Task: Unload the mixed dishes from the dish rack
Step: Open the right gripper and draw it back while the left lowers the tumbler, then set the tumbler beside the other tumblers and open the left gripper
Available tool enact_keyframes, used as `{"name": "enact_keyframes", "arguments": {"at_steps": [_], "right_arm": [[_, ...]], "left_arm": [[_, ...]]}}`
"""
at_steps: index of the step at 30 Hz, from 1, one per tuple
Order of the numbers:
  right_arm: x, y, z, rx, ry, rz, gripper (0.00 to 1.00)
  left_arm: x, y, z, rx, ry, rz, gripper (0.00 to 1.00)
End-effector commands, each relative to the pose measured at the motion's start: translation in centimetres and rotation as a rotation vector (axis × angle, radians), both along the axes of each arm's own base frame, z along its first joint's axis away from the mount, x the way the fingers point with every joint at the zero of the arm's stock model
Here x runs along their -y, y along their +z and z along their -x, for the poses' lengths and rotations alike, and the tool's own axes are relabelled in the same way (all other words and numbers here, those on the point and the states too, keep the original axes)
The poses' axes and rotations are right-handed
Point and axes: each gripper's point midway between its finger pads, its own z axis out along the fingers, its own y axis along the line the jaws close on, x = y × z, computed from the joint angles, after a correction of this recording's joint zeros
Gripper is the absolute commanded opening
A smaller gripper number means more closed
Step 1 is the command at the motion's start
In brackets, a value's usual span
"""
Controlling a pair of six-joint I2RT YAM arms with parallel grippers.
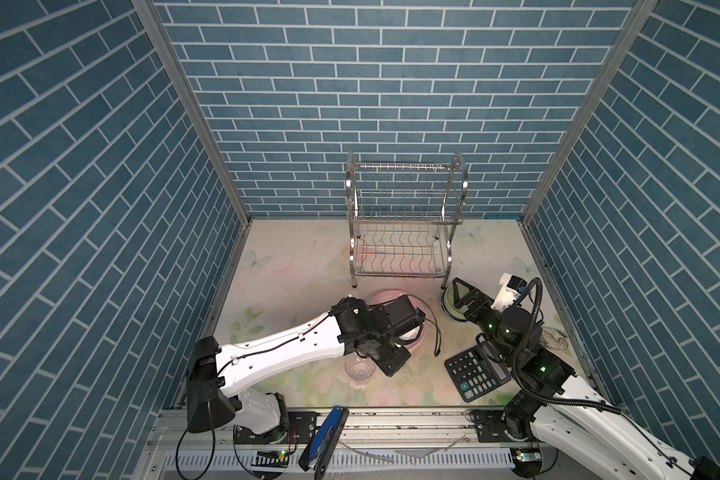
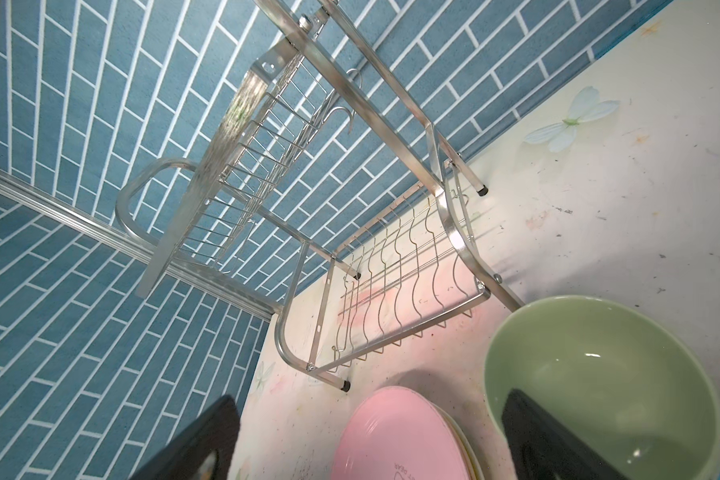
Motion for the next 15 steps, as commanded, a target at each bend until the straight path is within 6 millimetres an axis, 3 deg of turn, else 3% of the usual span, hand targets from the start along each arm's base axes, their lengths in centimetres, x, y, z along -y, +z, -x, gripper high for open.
{"name": "enact_keyframes", "arguments": {"at_steps": [1, 8, 15], "right_arm": [[0.4, 1.4, -0.2, 0.031, -0.019, 0.017, 0.99], [1.0, 1.3, 0.1, 0.042, -0.039, 0.001, 0.99], [1.2, 1.2, 0.3, 0.040, -0.040, 0.002, 0.99]], "left_arm": [[0.9, -1.3, 1.8, -0.054, -0.029, -0.015, 0.00], [1.1, -4.2, 3.5, -0.046, -0.081, -0.138, 0.00], [1.3, -6.2, 2.1, 0.015, -0.041, -0.181, 0.00]]}}
